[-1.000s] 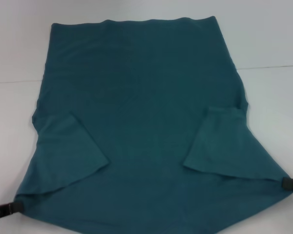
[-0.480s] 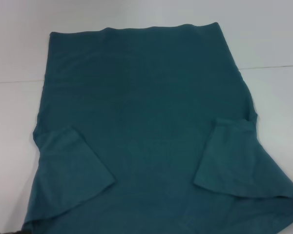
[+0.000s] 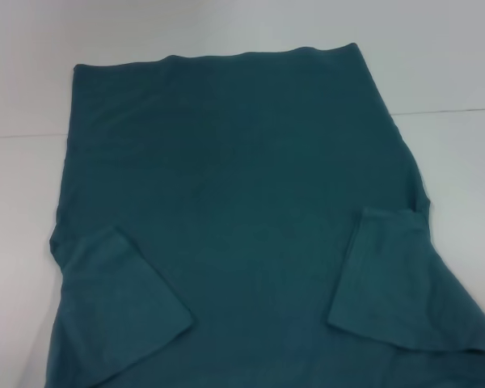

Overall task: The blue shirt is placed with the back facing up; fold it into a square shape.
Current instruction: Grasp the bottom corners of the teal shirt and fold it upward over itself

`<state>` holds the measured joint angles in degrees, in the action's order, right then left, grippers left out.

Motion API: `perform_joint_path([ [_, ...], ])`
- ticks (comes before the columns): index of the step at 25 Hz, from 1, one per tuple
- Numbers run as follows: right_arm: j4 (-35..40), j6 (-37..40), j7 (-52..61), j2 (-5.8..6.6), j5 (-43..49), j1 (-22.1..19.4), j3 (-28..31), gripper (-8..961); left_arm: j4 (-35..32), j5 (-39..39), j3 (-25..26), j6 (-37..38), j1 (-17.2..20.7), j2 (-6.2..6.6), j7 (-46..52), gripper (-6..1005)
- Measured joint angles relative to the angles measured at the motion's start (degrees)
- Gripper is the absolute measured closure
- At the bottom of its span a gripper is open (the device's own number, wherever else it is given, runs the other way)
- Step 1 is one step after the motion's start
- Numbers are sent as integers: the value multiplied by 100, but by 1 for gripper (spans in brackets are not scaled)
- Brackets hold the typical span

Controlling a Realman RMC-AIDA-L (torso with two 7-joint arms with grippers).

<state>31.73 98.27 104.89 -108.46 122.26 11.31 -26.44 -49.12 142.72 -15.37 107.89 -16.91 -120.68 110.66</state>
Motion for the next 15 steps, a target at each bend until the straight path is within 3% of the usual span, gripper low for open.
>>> perform_joint_path([
  [8,1,59,-45,-6,118,-32,78,922,-11,16,-7,97,50,-13,-47,985],
  [15,5,77,-63,-39,92,167,362,923,22,-110,2,44,-152,24,-49,984],
])
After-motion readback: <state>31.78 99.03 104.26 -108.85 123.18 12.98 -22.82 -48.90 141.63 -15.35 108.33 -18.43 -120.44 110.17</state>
